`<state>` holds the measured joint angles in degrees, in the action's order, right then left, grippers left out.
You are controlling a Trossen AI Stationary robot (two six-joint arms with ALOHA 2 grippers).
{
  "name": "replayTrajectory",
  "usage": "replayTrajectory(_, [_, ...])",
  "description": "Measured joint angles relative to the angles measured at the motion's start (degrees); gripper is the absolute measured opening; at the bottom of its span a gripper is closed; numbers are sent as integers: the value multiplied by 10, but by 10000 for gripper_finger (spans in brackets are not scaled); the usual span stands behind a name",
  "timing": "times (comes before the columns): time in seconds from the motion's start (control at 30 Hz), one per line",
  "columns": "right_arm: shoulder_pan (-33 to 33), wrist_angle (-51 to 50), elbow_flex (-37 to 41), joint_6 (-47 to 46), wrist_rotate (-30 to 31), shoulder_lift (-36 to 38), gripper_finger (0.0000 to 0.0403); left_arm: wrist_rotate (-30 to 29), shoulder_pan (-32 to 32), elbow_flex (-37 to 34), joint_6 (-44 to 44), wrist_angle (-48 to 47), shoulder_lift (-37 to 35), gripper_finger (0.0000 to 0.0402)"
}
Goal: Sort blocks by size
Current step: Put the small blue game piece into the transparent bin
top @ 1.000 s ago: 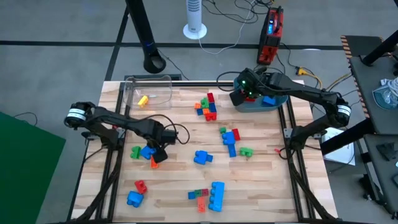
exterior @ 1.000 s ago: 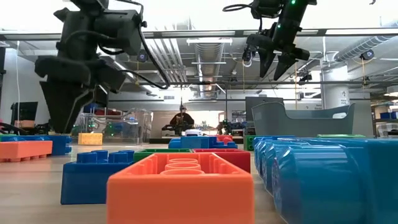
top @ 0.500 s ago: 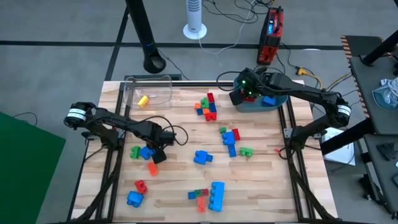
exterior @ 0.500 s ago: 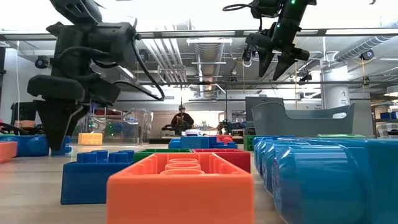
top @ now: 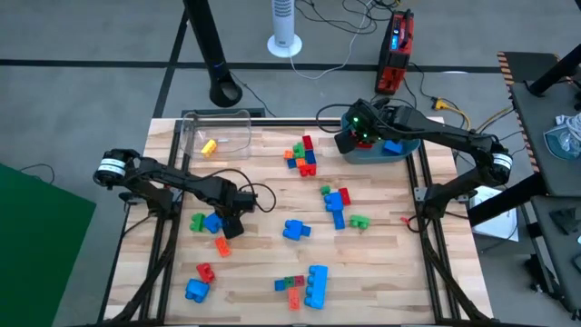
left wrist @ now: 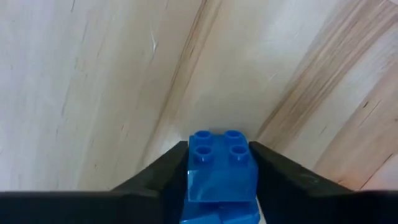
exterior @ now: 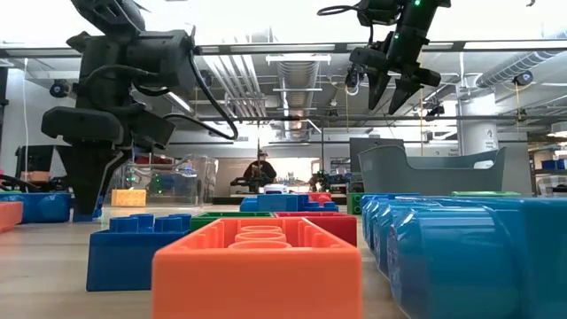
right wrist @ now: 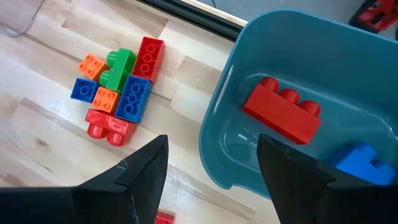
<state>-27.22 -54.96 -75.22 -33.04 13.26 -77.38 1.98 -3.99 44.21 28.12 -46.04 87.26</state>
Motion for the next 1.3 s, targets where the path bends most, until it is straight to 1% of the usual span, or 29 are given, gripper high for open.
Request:
replayTrajectory(0.07, [0,0,0,0,0,0,233,0,0,0,0,0,0,125])
replayTrajectory(0.2, [0,0,0,0,0,0,233,0,0,5,0,-2,0,124])
replayTrajectory(0.3, [0,0,0,1,0,0,233,0,0,23,-1,-7,0,124])
replayTrajectory(0.37, [0,0,0,2,0,0,233,0,0,41,-9,-12,0,134])
replayTrajectory(0.47, [0,0,0,3,0,0,233,-4,0,75,-28,-22,0,146])
replayTrajectory(0.53, [0,0,0,3,0,0,233,-26,1,104,-39,-45,0,146])
replayTrajectory(0.63, [0,0,0,3,0,0,233,-56,13,157,-60,-96,0,139])
replayTrajectory(0.73, [0,0,0,3,0,0,233,-78,44,213,-83,-145,0,130])
replayTrajectory(0.87, [0,2,0,6,0,0,233,-107,120,268,-128,-180,-1,129])
replayTrajectory(0.97, [0,2,0,7,0,0,233,-106,207,290,-168,-178,-3,129])
replayTrajectory(1.07, [0,4,0,7,0,0,233,-104,308,301,-203,-175,-3,128])
replayTrajectory(1.13, [0,5,0,7,0,0,233,-93,377,303,-218,-165,-3,128])
replayTrajectory(1.3, [0,5,0,7,0,0,233,-37,526,298,-246,-135,2,127])
